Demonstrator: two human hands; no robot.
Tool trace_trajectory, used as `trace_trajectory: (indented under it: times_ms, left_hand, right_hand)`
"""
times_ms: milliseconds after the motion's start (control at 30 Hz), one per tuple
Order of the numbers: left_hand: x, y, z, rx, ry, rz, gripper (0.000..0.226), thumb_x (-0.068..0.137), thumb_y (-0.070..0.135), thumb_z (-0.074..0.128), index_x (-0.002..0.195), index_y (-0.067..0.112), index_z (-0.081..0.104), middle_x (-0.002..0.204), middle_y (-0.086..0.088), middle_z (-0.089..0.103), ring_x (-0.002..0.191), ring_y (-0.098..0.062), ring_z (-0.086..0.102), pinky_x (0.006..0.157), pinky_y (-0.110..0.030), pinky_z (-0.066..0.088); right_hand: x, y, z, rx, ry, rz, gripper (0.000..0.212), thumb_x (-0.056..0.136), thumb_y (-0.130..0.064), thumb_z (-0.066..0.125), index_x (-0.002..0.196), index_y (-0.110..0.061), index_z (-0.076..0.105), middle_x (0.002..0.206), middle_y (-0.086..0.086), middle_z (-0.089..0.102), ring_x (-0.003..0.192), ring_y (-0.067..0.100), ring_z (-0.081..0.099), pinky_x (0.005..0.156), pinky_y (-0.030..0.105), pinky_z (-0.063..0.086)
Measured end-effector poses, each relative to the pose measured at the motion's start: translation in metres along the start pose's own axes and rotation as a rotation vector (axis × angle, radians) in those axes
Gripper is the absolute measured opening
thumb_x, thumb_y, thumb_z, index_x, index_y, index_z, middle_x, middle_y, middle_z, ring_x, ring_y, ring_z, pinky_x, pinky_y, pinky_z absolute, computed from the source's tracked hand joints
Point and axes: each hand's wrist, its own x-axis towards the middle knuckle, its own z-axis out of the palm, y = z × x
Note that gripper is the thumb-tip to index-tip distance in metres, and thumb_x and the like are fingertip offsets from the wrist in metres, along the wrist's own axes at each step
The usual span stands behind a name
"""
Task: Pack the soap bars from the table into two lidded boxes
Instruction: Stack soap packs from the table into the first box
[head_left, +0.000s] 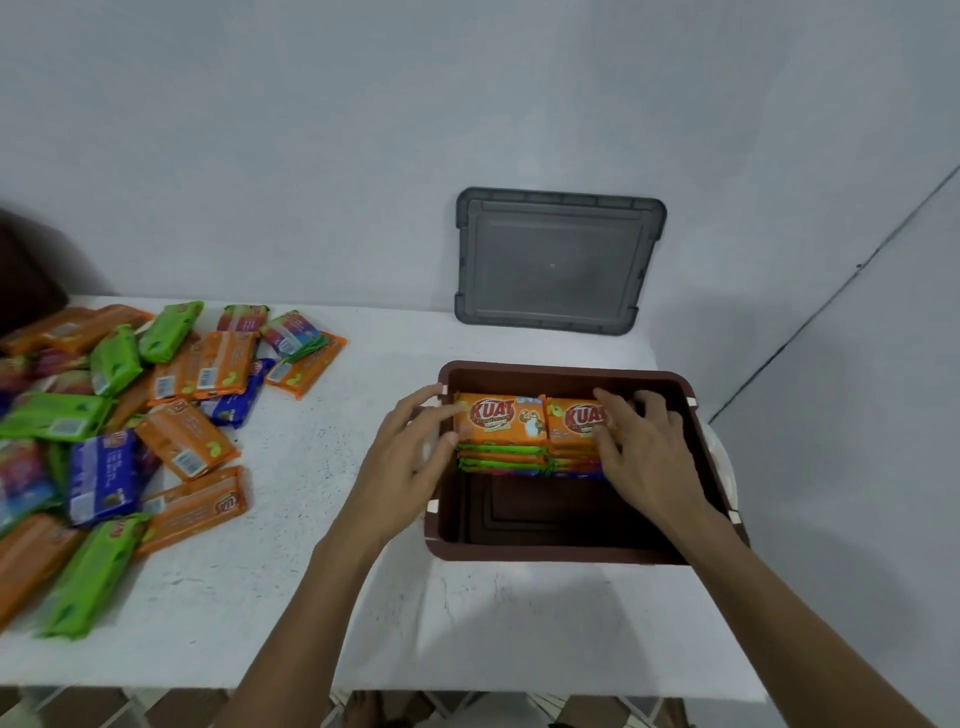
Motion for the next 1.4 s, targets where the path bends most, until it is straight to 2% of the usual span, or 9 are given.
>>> trace_trajectory:
  times_ms: [200, 367, 533, 767, 933, 1100, 1200, 1267, 1400]
  left_hand:
    - [-0.052, -0.049, -0.037, 0.011, 0.021, -0.078, 0.031, 0.098, 0.033, 0.051, 0.128, 0.037, 0.054, 0.14, 0.018, 0.041, 0.129, -0.002, 0.041, 0.101, -0.036, 0.047]
    - [-0.097, -0.102, -0.107, 0.142, 0.073, -0.124, 0.032, 0.095, 0.027, 0.055, 0.126, 0.027, 0.058, 0.131, 0.007, 0.051, 0.121, -0.01, 0.048, 0.092, -0.036, 0.05]
    - [-0.13, -0.152, -0.171, 0.439, 0.112, -0.261, 0.035, 0.087, 0.027, 0.064, 0.122, 0.021, 0.061, 0.119, -0.003, 0.057, 0.103, -0.027, 0.056, 0.078, -0.041, 0.052]
    - [-0.152, -0.177, -0.2, 0.624, 0.028, -0.474, 0.055, 0.073, 0.044, 0.077, 0.117, 0.016, 0.061, 0.101, -0.011, 0.061, 0.087, -0.03, 0.062, 0.06, -0.034, 0.049]
    - [-0.155, -0.182, -0.191, 0.639, -0.011, -0.472, 0.05, 0.08, 0.036, 0.072, 0.123, 0.015, 0.058, 0.11, -0.016, 0.06, 0.095, -0.035, 0.06, 0.068, -0.04, 0.051]
    - [-0.151, -0.191, -0.194, 0.591, -0.041, -0.452, 0.048, 0.082, 0.039, 0.068, 0.125, 0.025, 0.051, 0.118, -0.011, 0.061, 0.105, -0.033, 0.056, 0.083, -0.042, 0.049]
    - [-0.15, -0.192, -0.197, 0.581, -0.081, -0.444, 0.043, 0.081, 0.046, 0.066, 0.117, 0.03, 0.05, 0.116, -0.005, 0.062, 0.106, -0.029, 0.056, 0.085, -0.038, 0.046]
    - [-0.147, -0.19, -0.199, 0.543, -0.073, -0.424, 0.04, 0.081, 0.05, 0.065, 0.115, 0.034, 0.05, 0.117, -0.001, 0.06, 0.107, -0.026, 0.054, 0.083, -0.037, 0.045]
    - [-0.14, -0.18, -0.198, 0.473, -0.121, -0.403, 0.048, 0.08, 0.044, 0.069, 0.122, 0.036, 0.045, 0.123, 0.003, 0.053, 0.11, -0.022, 0.047, 0.081, -0.034, 0.043]
  right_hand:
    - [-0.026, -0.081, 0.007, 0.157, 0.045, -0.267, 0.043, 0.096, -0.029, 0.054, 0.139, -0.029, 0.048, 0.143, 0.004, 0.039, 0.13, 0.022, 0.041, 0.108, 0.039, 0.038]
    - [-0.044, -0.167, 0.037, 0.157, -0.004, -0.456, 0.042, 0.098, -0.03, 0.05, 0.14, -0.033, 0.045, 0.15, -0.002, 0.036, 0.135, 0.016, 0.037, 0.11, 0.029, 0.03]
    - [-0.048, -0.24, 0.101, 0.188, -0.212, -0.693, 0.045, 0.098, -0.023, 0.051, 0.14, -0.034, 0.044, 0.148, 0.002, 0.039, 0.13, 0.022, 0.04, 0.102, 0.04, 0.045]
    - [-0.041, -0.293, 0.192, 0.079, -0.481, -0.856, 0.046, 0.095, -0.019, 0.056, 0.138, -0.027, 0.044, 0.15, 0.007, 0.039, 0.135, 0.029, 0.039, 0.106, 0.046, 0.042]
    - [-0.039, -0.3, 0.212, 0.028, -0.46, -0.874, 0.042, 0.091, -0.023, 0.061, 0.131, -0.028, 0.05, 0.146, 0.01, 0.042, 0.133, 0.031, 0.04, 0.104, 0.047, 0.042]
    - [-0.045, -0.291, 0.202, 0.119, -0.472, -0.839, 0.037, 0.086, -0.026, 0.067, 0.123, -0.026, 0.06, 0.121, 0.008, 0.048, 0.105, 0.02, 0.048, 0.085, 0.022, 0.045]
    - [-0.056, -0.281, 0.198, 0.211, -0.414, -0.779, 0.037, 0.083, -0.026, 0.068, 0.119, -0.025, 0.063, 0.12, 0.004, 0.048, 0.103, 0.016, 0.048, 0.084, 0.014, 0.044]
    - [-0.059, -0.277, 0.194, 0.198, -0.357, -0.754, 0.038, 0.08, -0.03, 0.064, 0.118, -0.026, 0.063, 0.122, 0.001, 0.052, 0.102, 0.017, 0.049, 0.088, 0.018, 0.044]
    - [-0.055, -0.272, 0.179, -0.16, -0.269, -0.806, 0.051, 0.071, -0.04, 0.054, 0.119, -0.026, 0.048, 0.106, -0.003, 0.059, 0.09, 0.02, 0.049, 0.082, 0.034, 0.046]
